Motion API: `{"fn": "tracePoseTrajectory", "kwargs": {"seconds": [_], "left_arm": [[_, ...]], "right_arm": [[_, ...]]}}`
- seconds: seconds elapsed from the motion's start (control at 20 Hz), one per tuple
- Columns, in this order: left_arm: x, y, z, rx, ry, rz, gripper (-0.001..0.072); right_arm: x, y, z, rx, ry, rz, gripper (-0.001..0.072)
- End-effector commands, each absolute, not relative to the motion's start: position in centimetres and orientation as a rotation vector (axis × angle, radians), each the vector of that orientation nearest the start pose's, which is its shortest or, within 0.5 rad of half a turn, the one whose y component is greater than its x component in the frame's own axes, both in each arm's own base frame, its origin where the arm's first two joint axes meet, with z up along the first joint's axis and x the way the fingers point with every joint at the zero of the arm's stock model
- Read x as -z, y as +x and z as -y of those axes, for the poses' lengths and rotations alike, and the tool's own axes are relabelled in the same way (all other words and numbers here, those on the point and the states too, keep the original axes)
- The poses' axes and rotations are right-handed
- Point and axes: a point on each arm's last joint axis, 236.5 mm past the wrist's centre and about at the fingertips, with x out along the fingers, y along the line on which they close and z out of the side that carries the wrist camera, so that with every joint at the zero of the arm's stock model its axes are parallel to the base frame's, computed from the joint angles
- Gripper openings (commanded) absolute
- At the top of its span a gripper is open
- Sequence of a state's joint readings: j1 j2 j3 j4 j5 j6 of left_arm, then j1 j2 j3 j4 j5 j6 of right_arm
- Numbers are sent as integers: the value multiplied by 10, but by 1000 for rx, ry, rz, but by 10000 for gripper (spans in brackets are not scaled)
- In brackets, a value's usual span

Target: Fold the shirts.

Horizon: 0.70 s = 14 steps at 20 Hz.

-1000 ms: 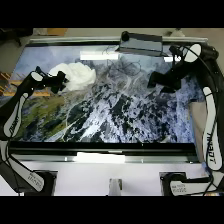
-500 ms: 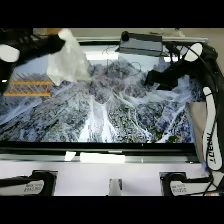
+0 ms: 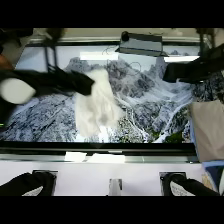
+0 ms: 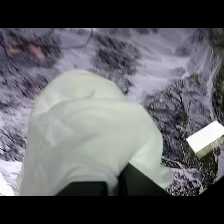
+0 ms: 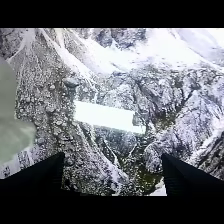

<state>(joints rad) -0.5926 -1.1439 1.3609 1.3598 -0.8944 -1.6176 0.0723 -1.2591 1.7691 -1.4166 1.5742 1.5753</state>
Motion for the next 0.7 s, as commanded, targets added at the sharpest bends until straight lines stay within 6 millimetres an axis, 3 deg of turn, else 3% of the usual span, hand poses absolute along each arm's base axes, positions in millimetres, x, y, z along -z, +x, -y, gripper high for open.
{"fn": "tracePoseTrajectory", "kwargs": {"seconds": [0.0,0.05,0.1,0.15,0.2,0.25,0.35,0.4,0.45,0.55,0.65], "left_arm": [[-77,343,322,598,-152,-885,34],[-53,340,332,592,-173,-947,37],[-38,337,337,594,-167,-1004,210],[-33,334,333,593,-128,-1051,542],[-35,333,317,574,-71,-1105,692],[-40,334,287,549,47,-1153,691],[-57,340,193,374,258,-1249,691],[-64,337,148,277,283,-1296,676],[-63,327,119,237,247,-1349,667],[-40,287,98,262,51,-1470,674],[0,249,102,272,-180,-1565,677]], "right_arm": [[-238,349,-53,-148,64,-1023,615],[-237,344,-55,-154,77,-1038,615],[-235,342,-56,-157,83,-1051,615],[-232,343,-57,-157,91,-1062,615],[-227,343,-58,-158,92,-1076,615],[-219,344,-58,-157,93,-1100,615],[-195,343,-61,-163,99,-1170,616],[-180,343,-64,-178,104,-1203,616],[-161,343,-70,-200,114,-1241,616],[-123,343,-82,-235,161,-1296,616],[-83,340,-95,-258,227,-1345,616]]}}
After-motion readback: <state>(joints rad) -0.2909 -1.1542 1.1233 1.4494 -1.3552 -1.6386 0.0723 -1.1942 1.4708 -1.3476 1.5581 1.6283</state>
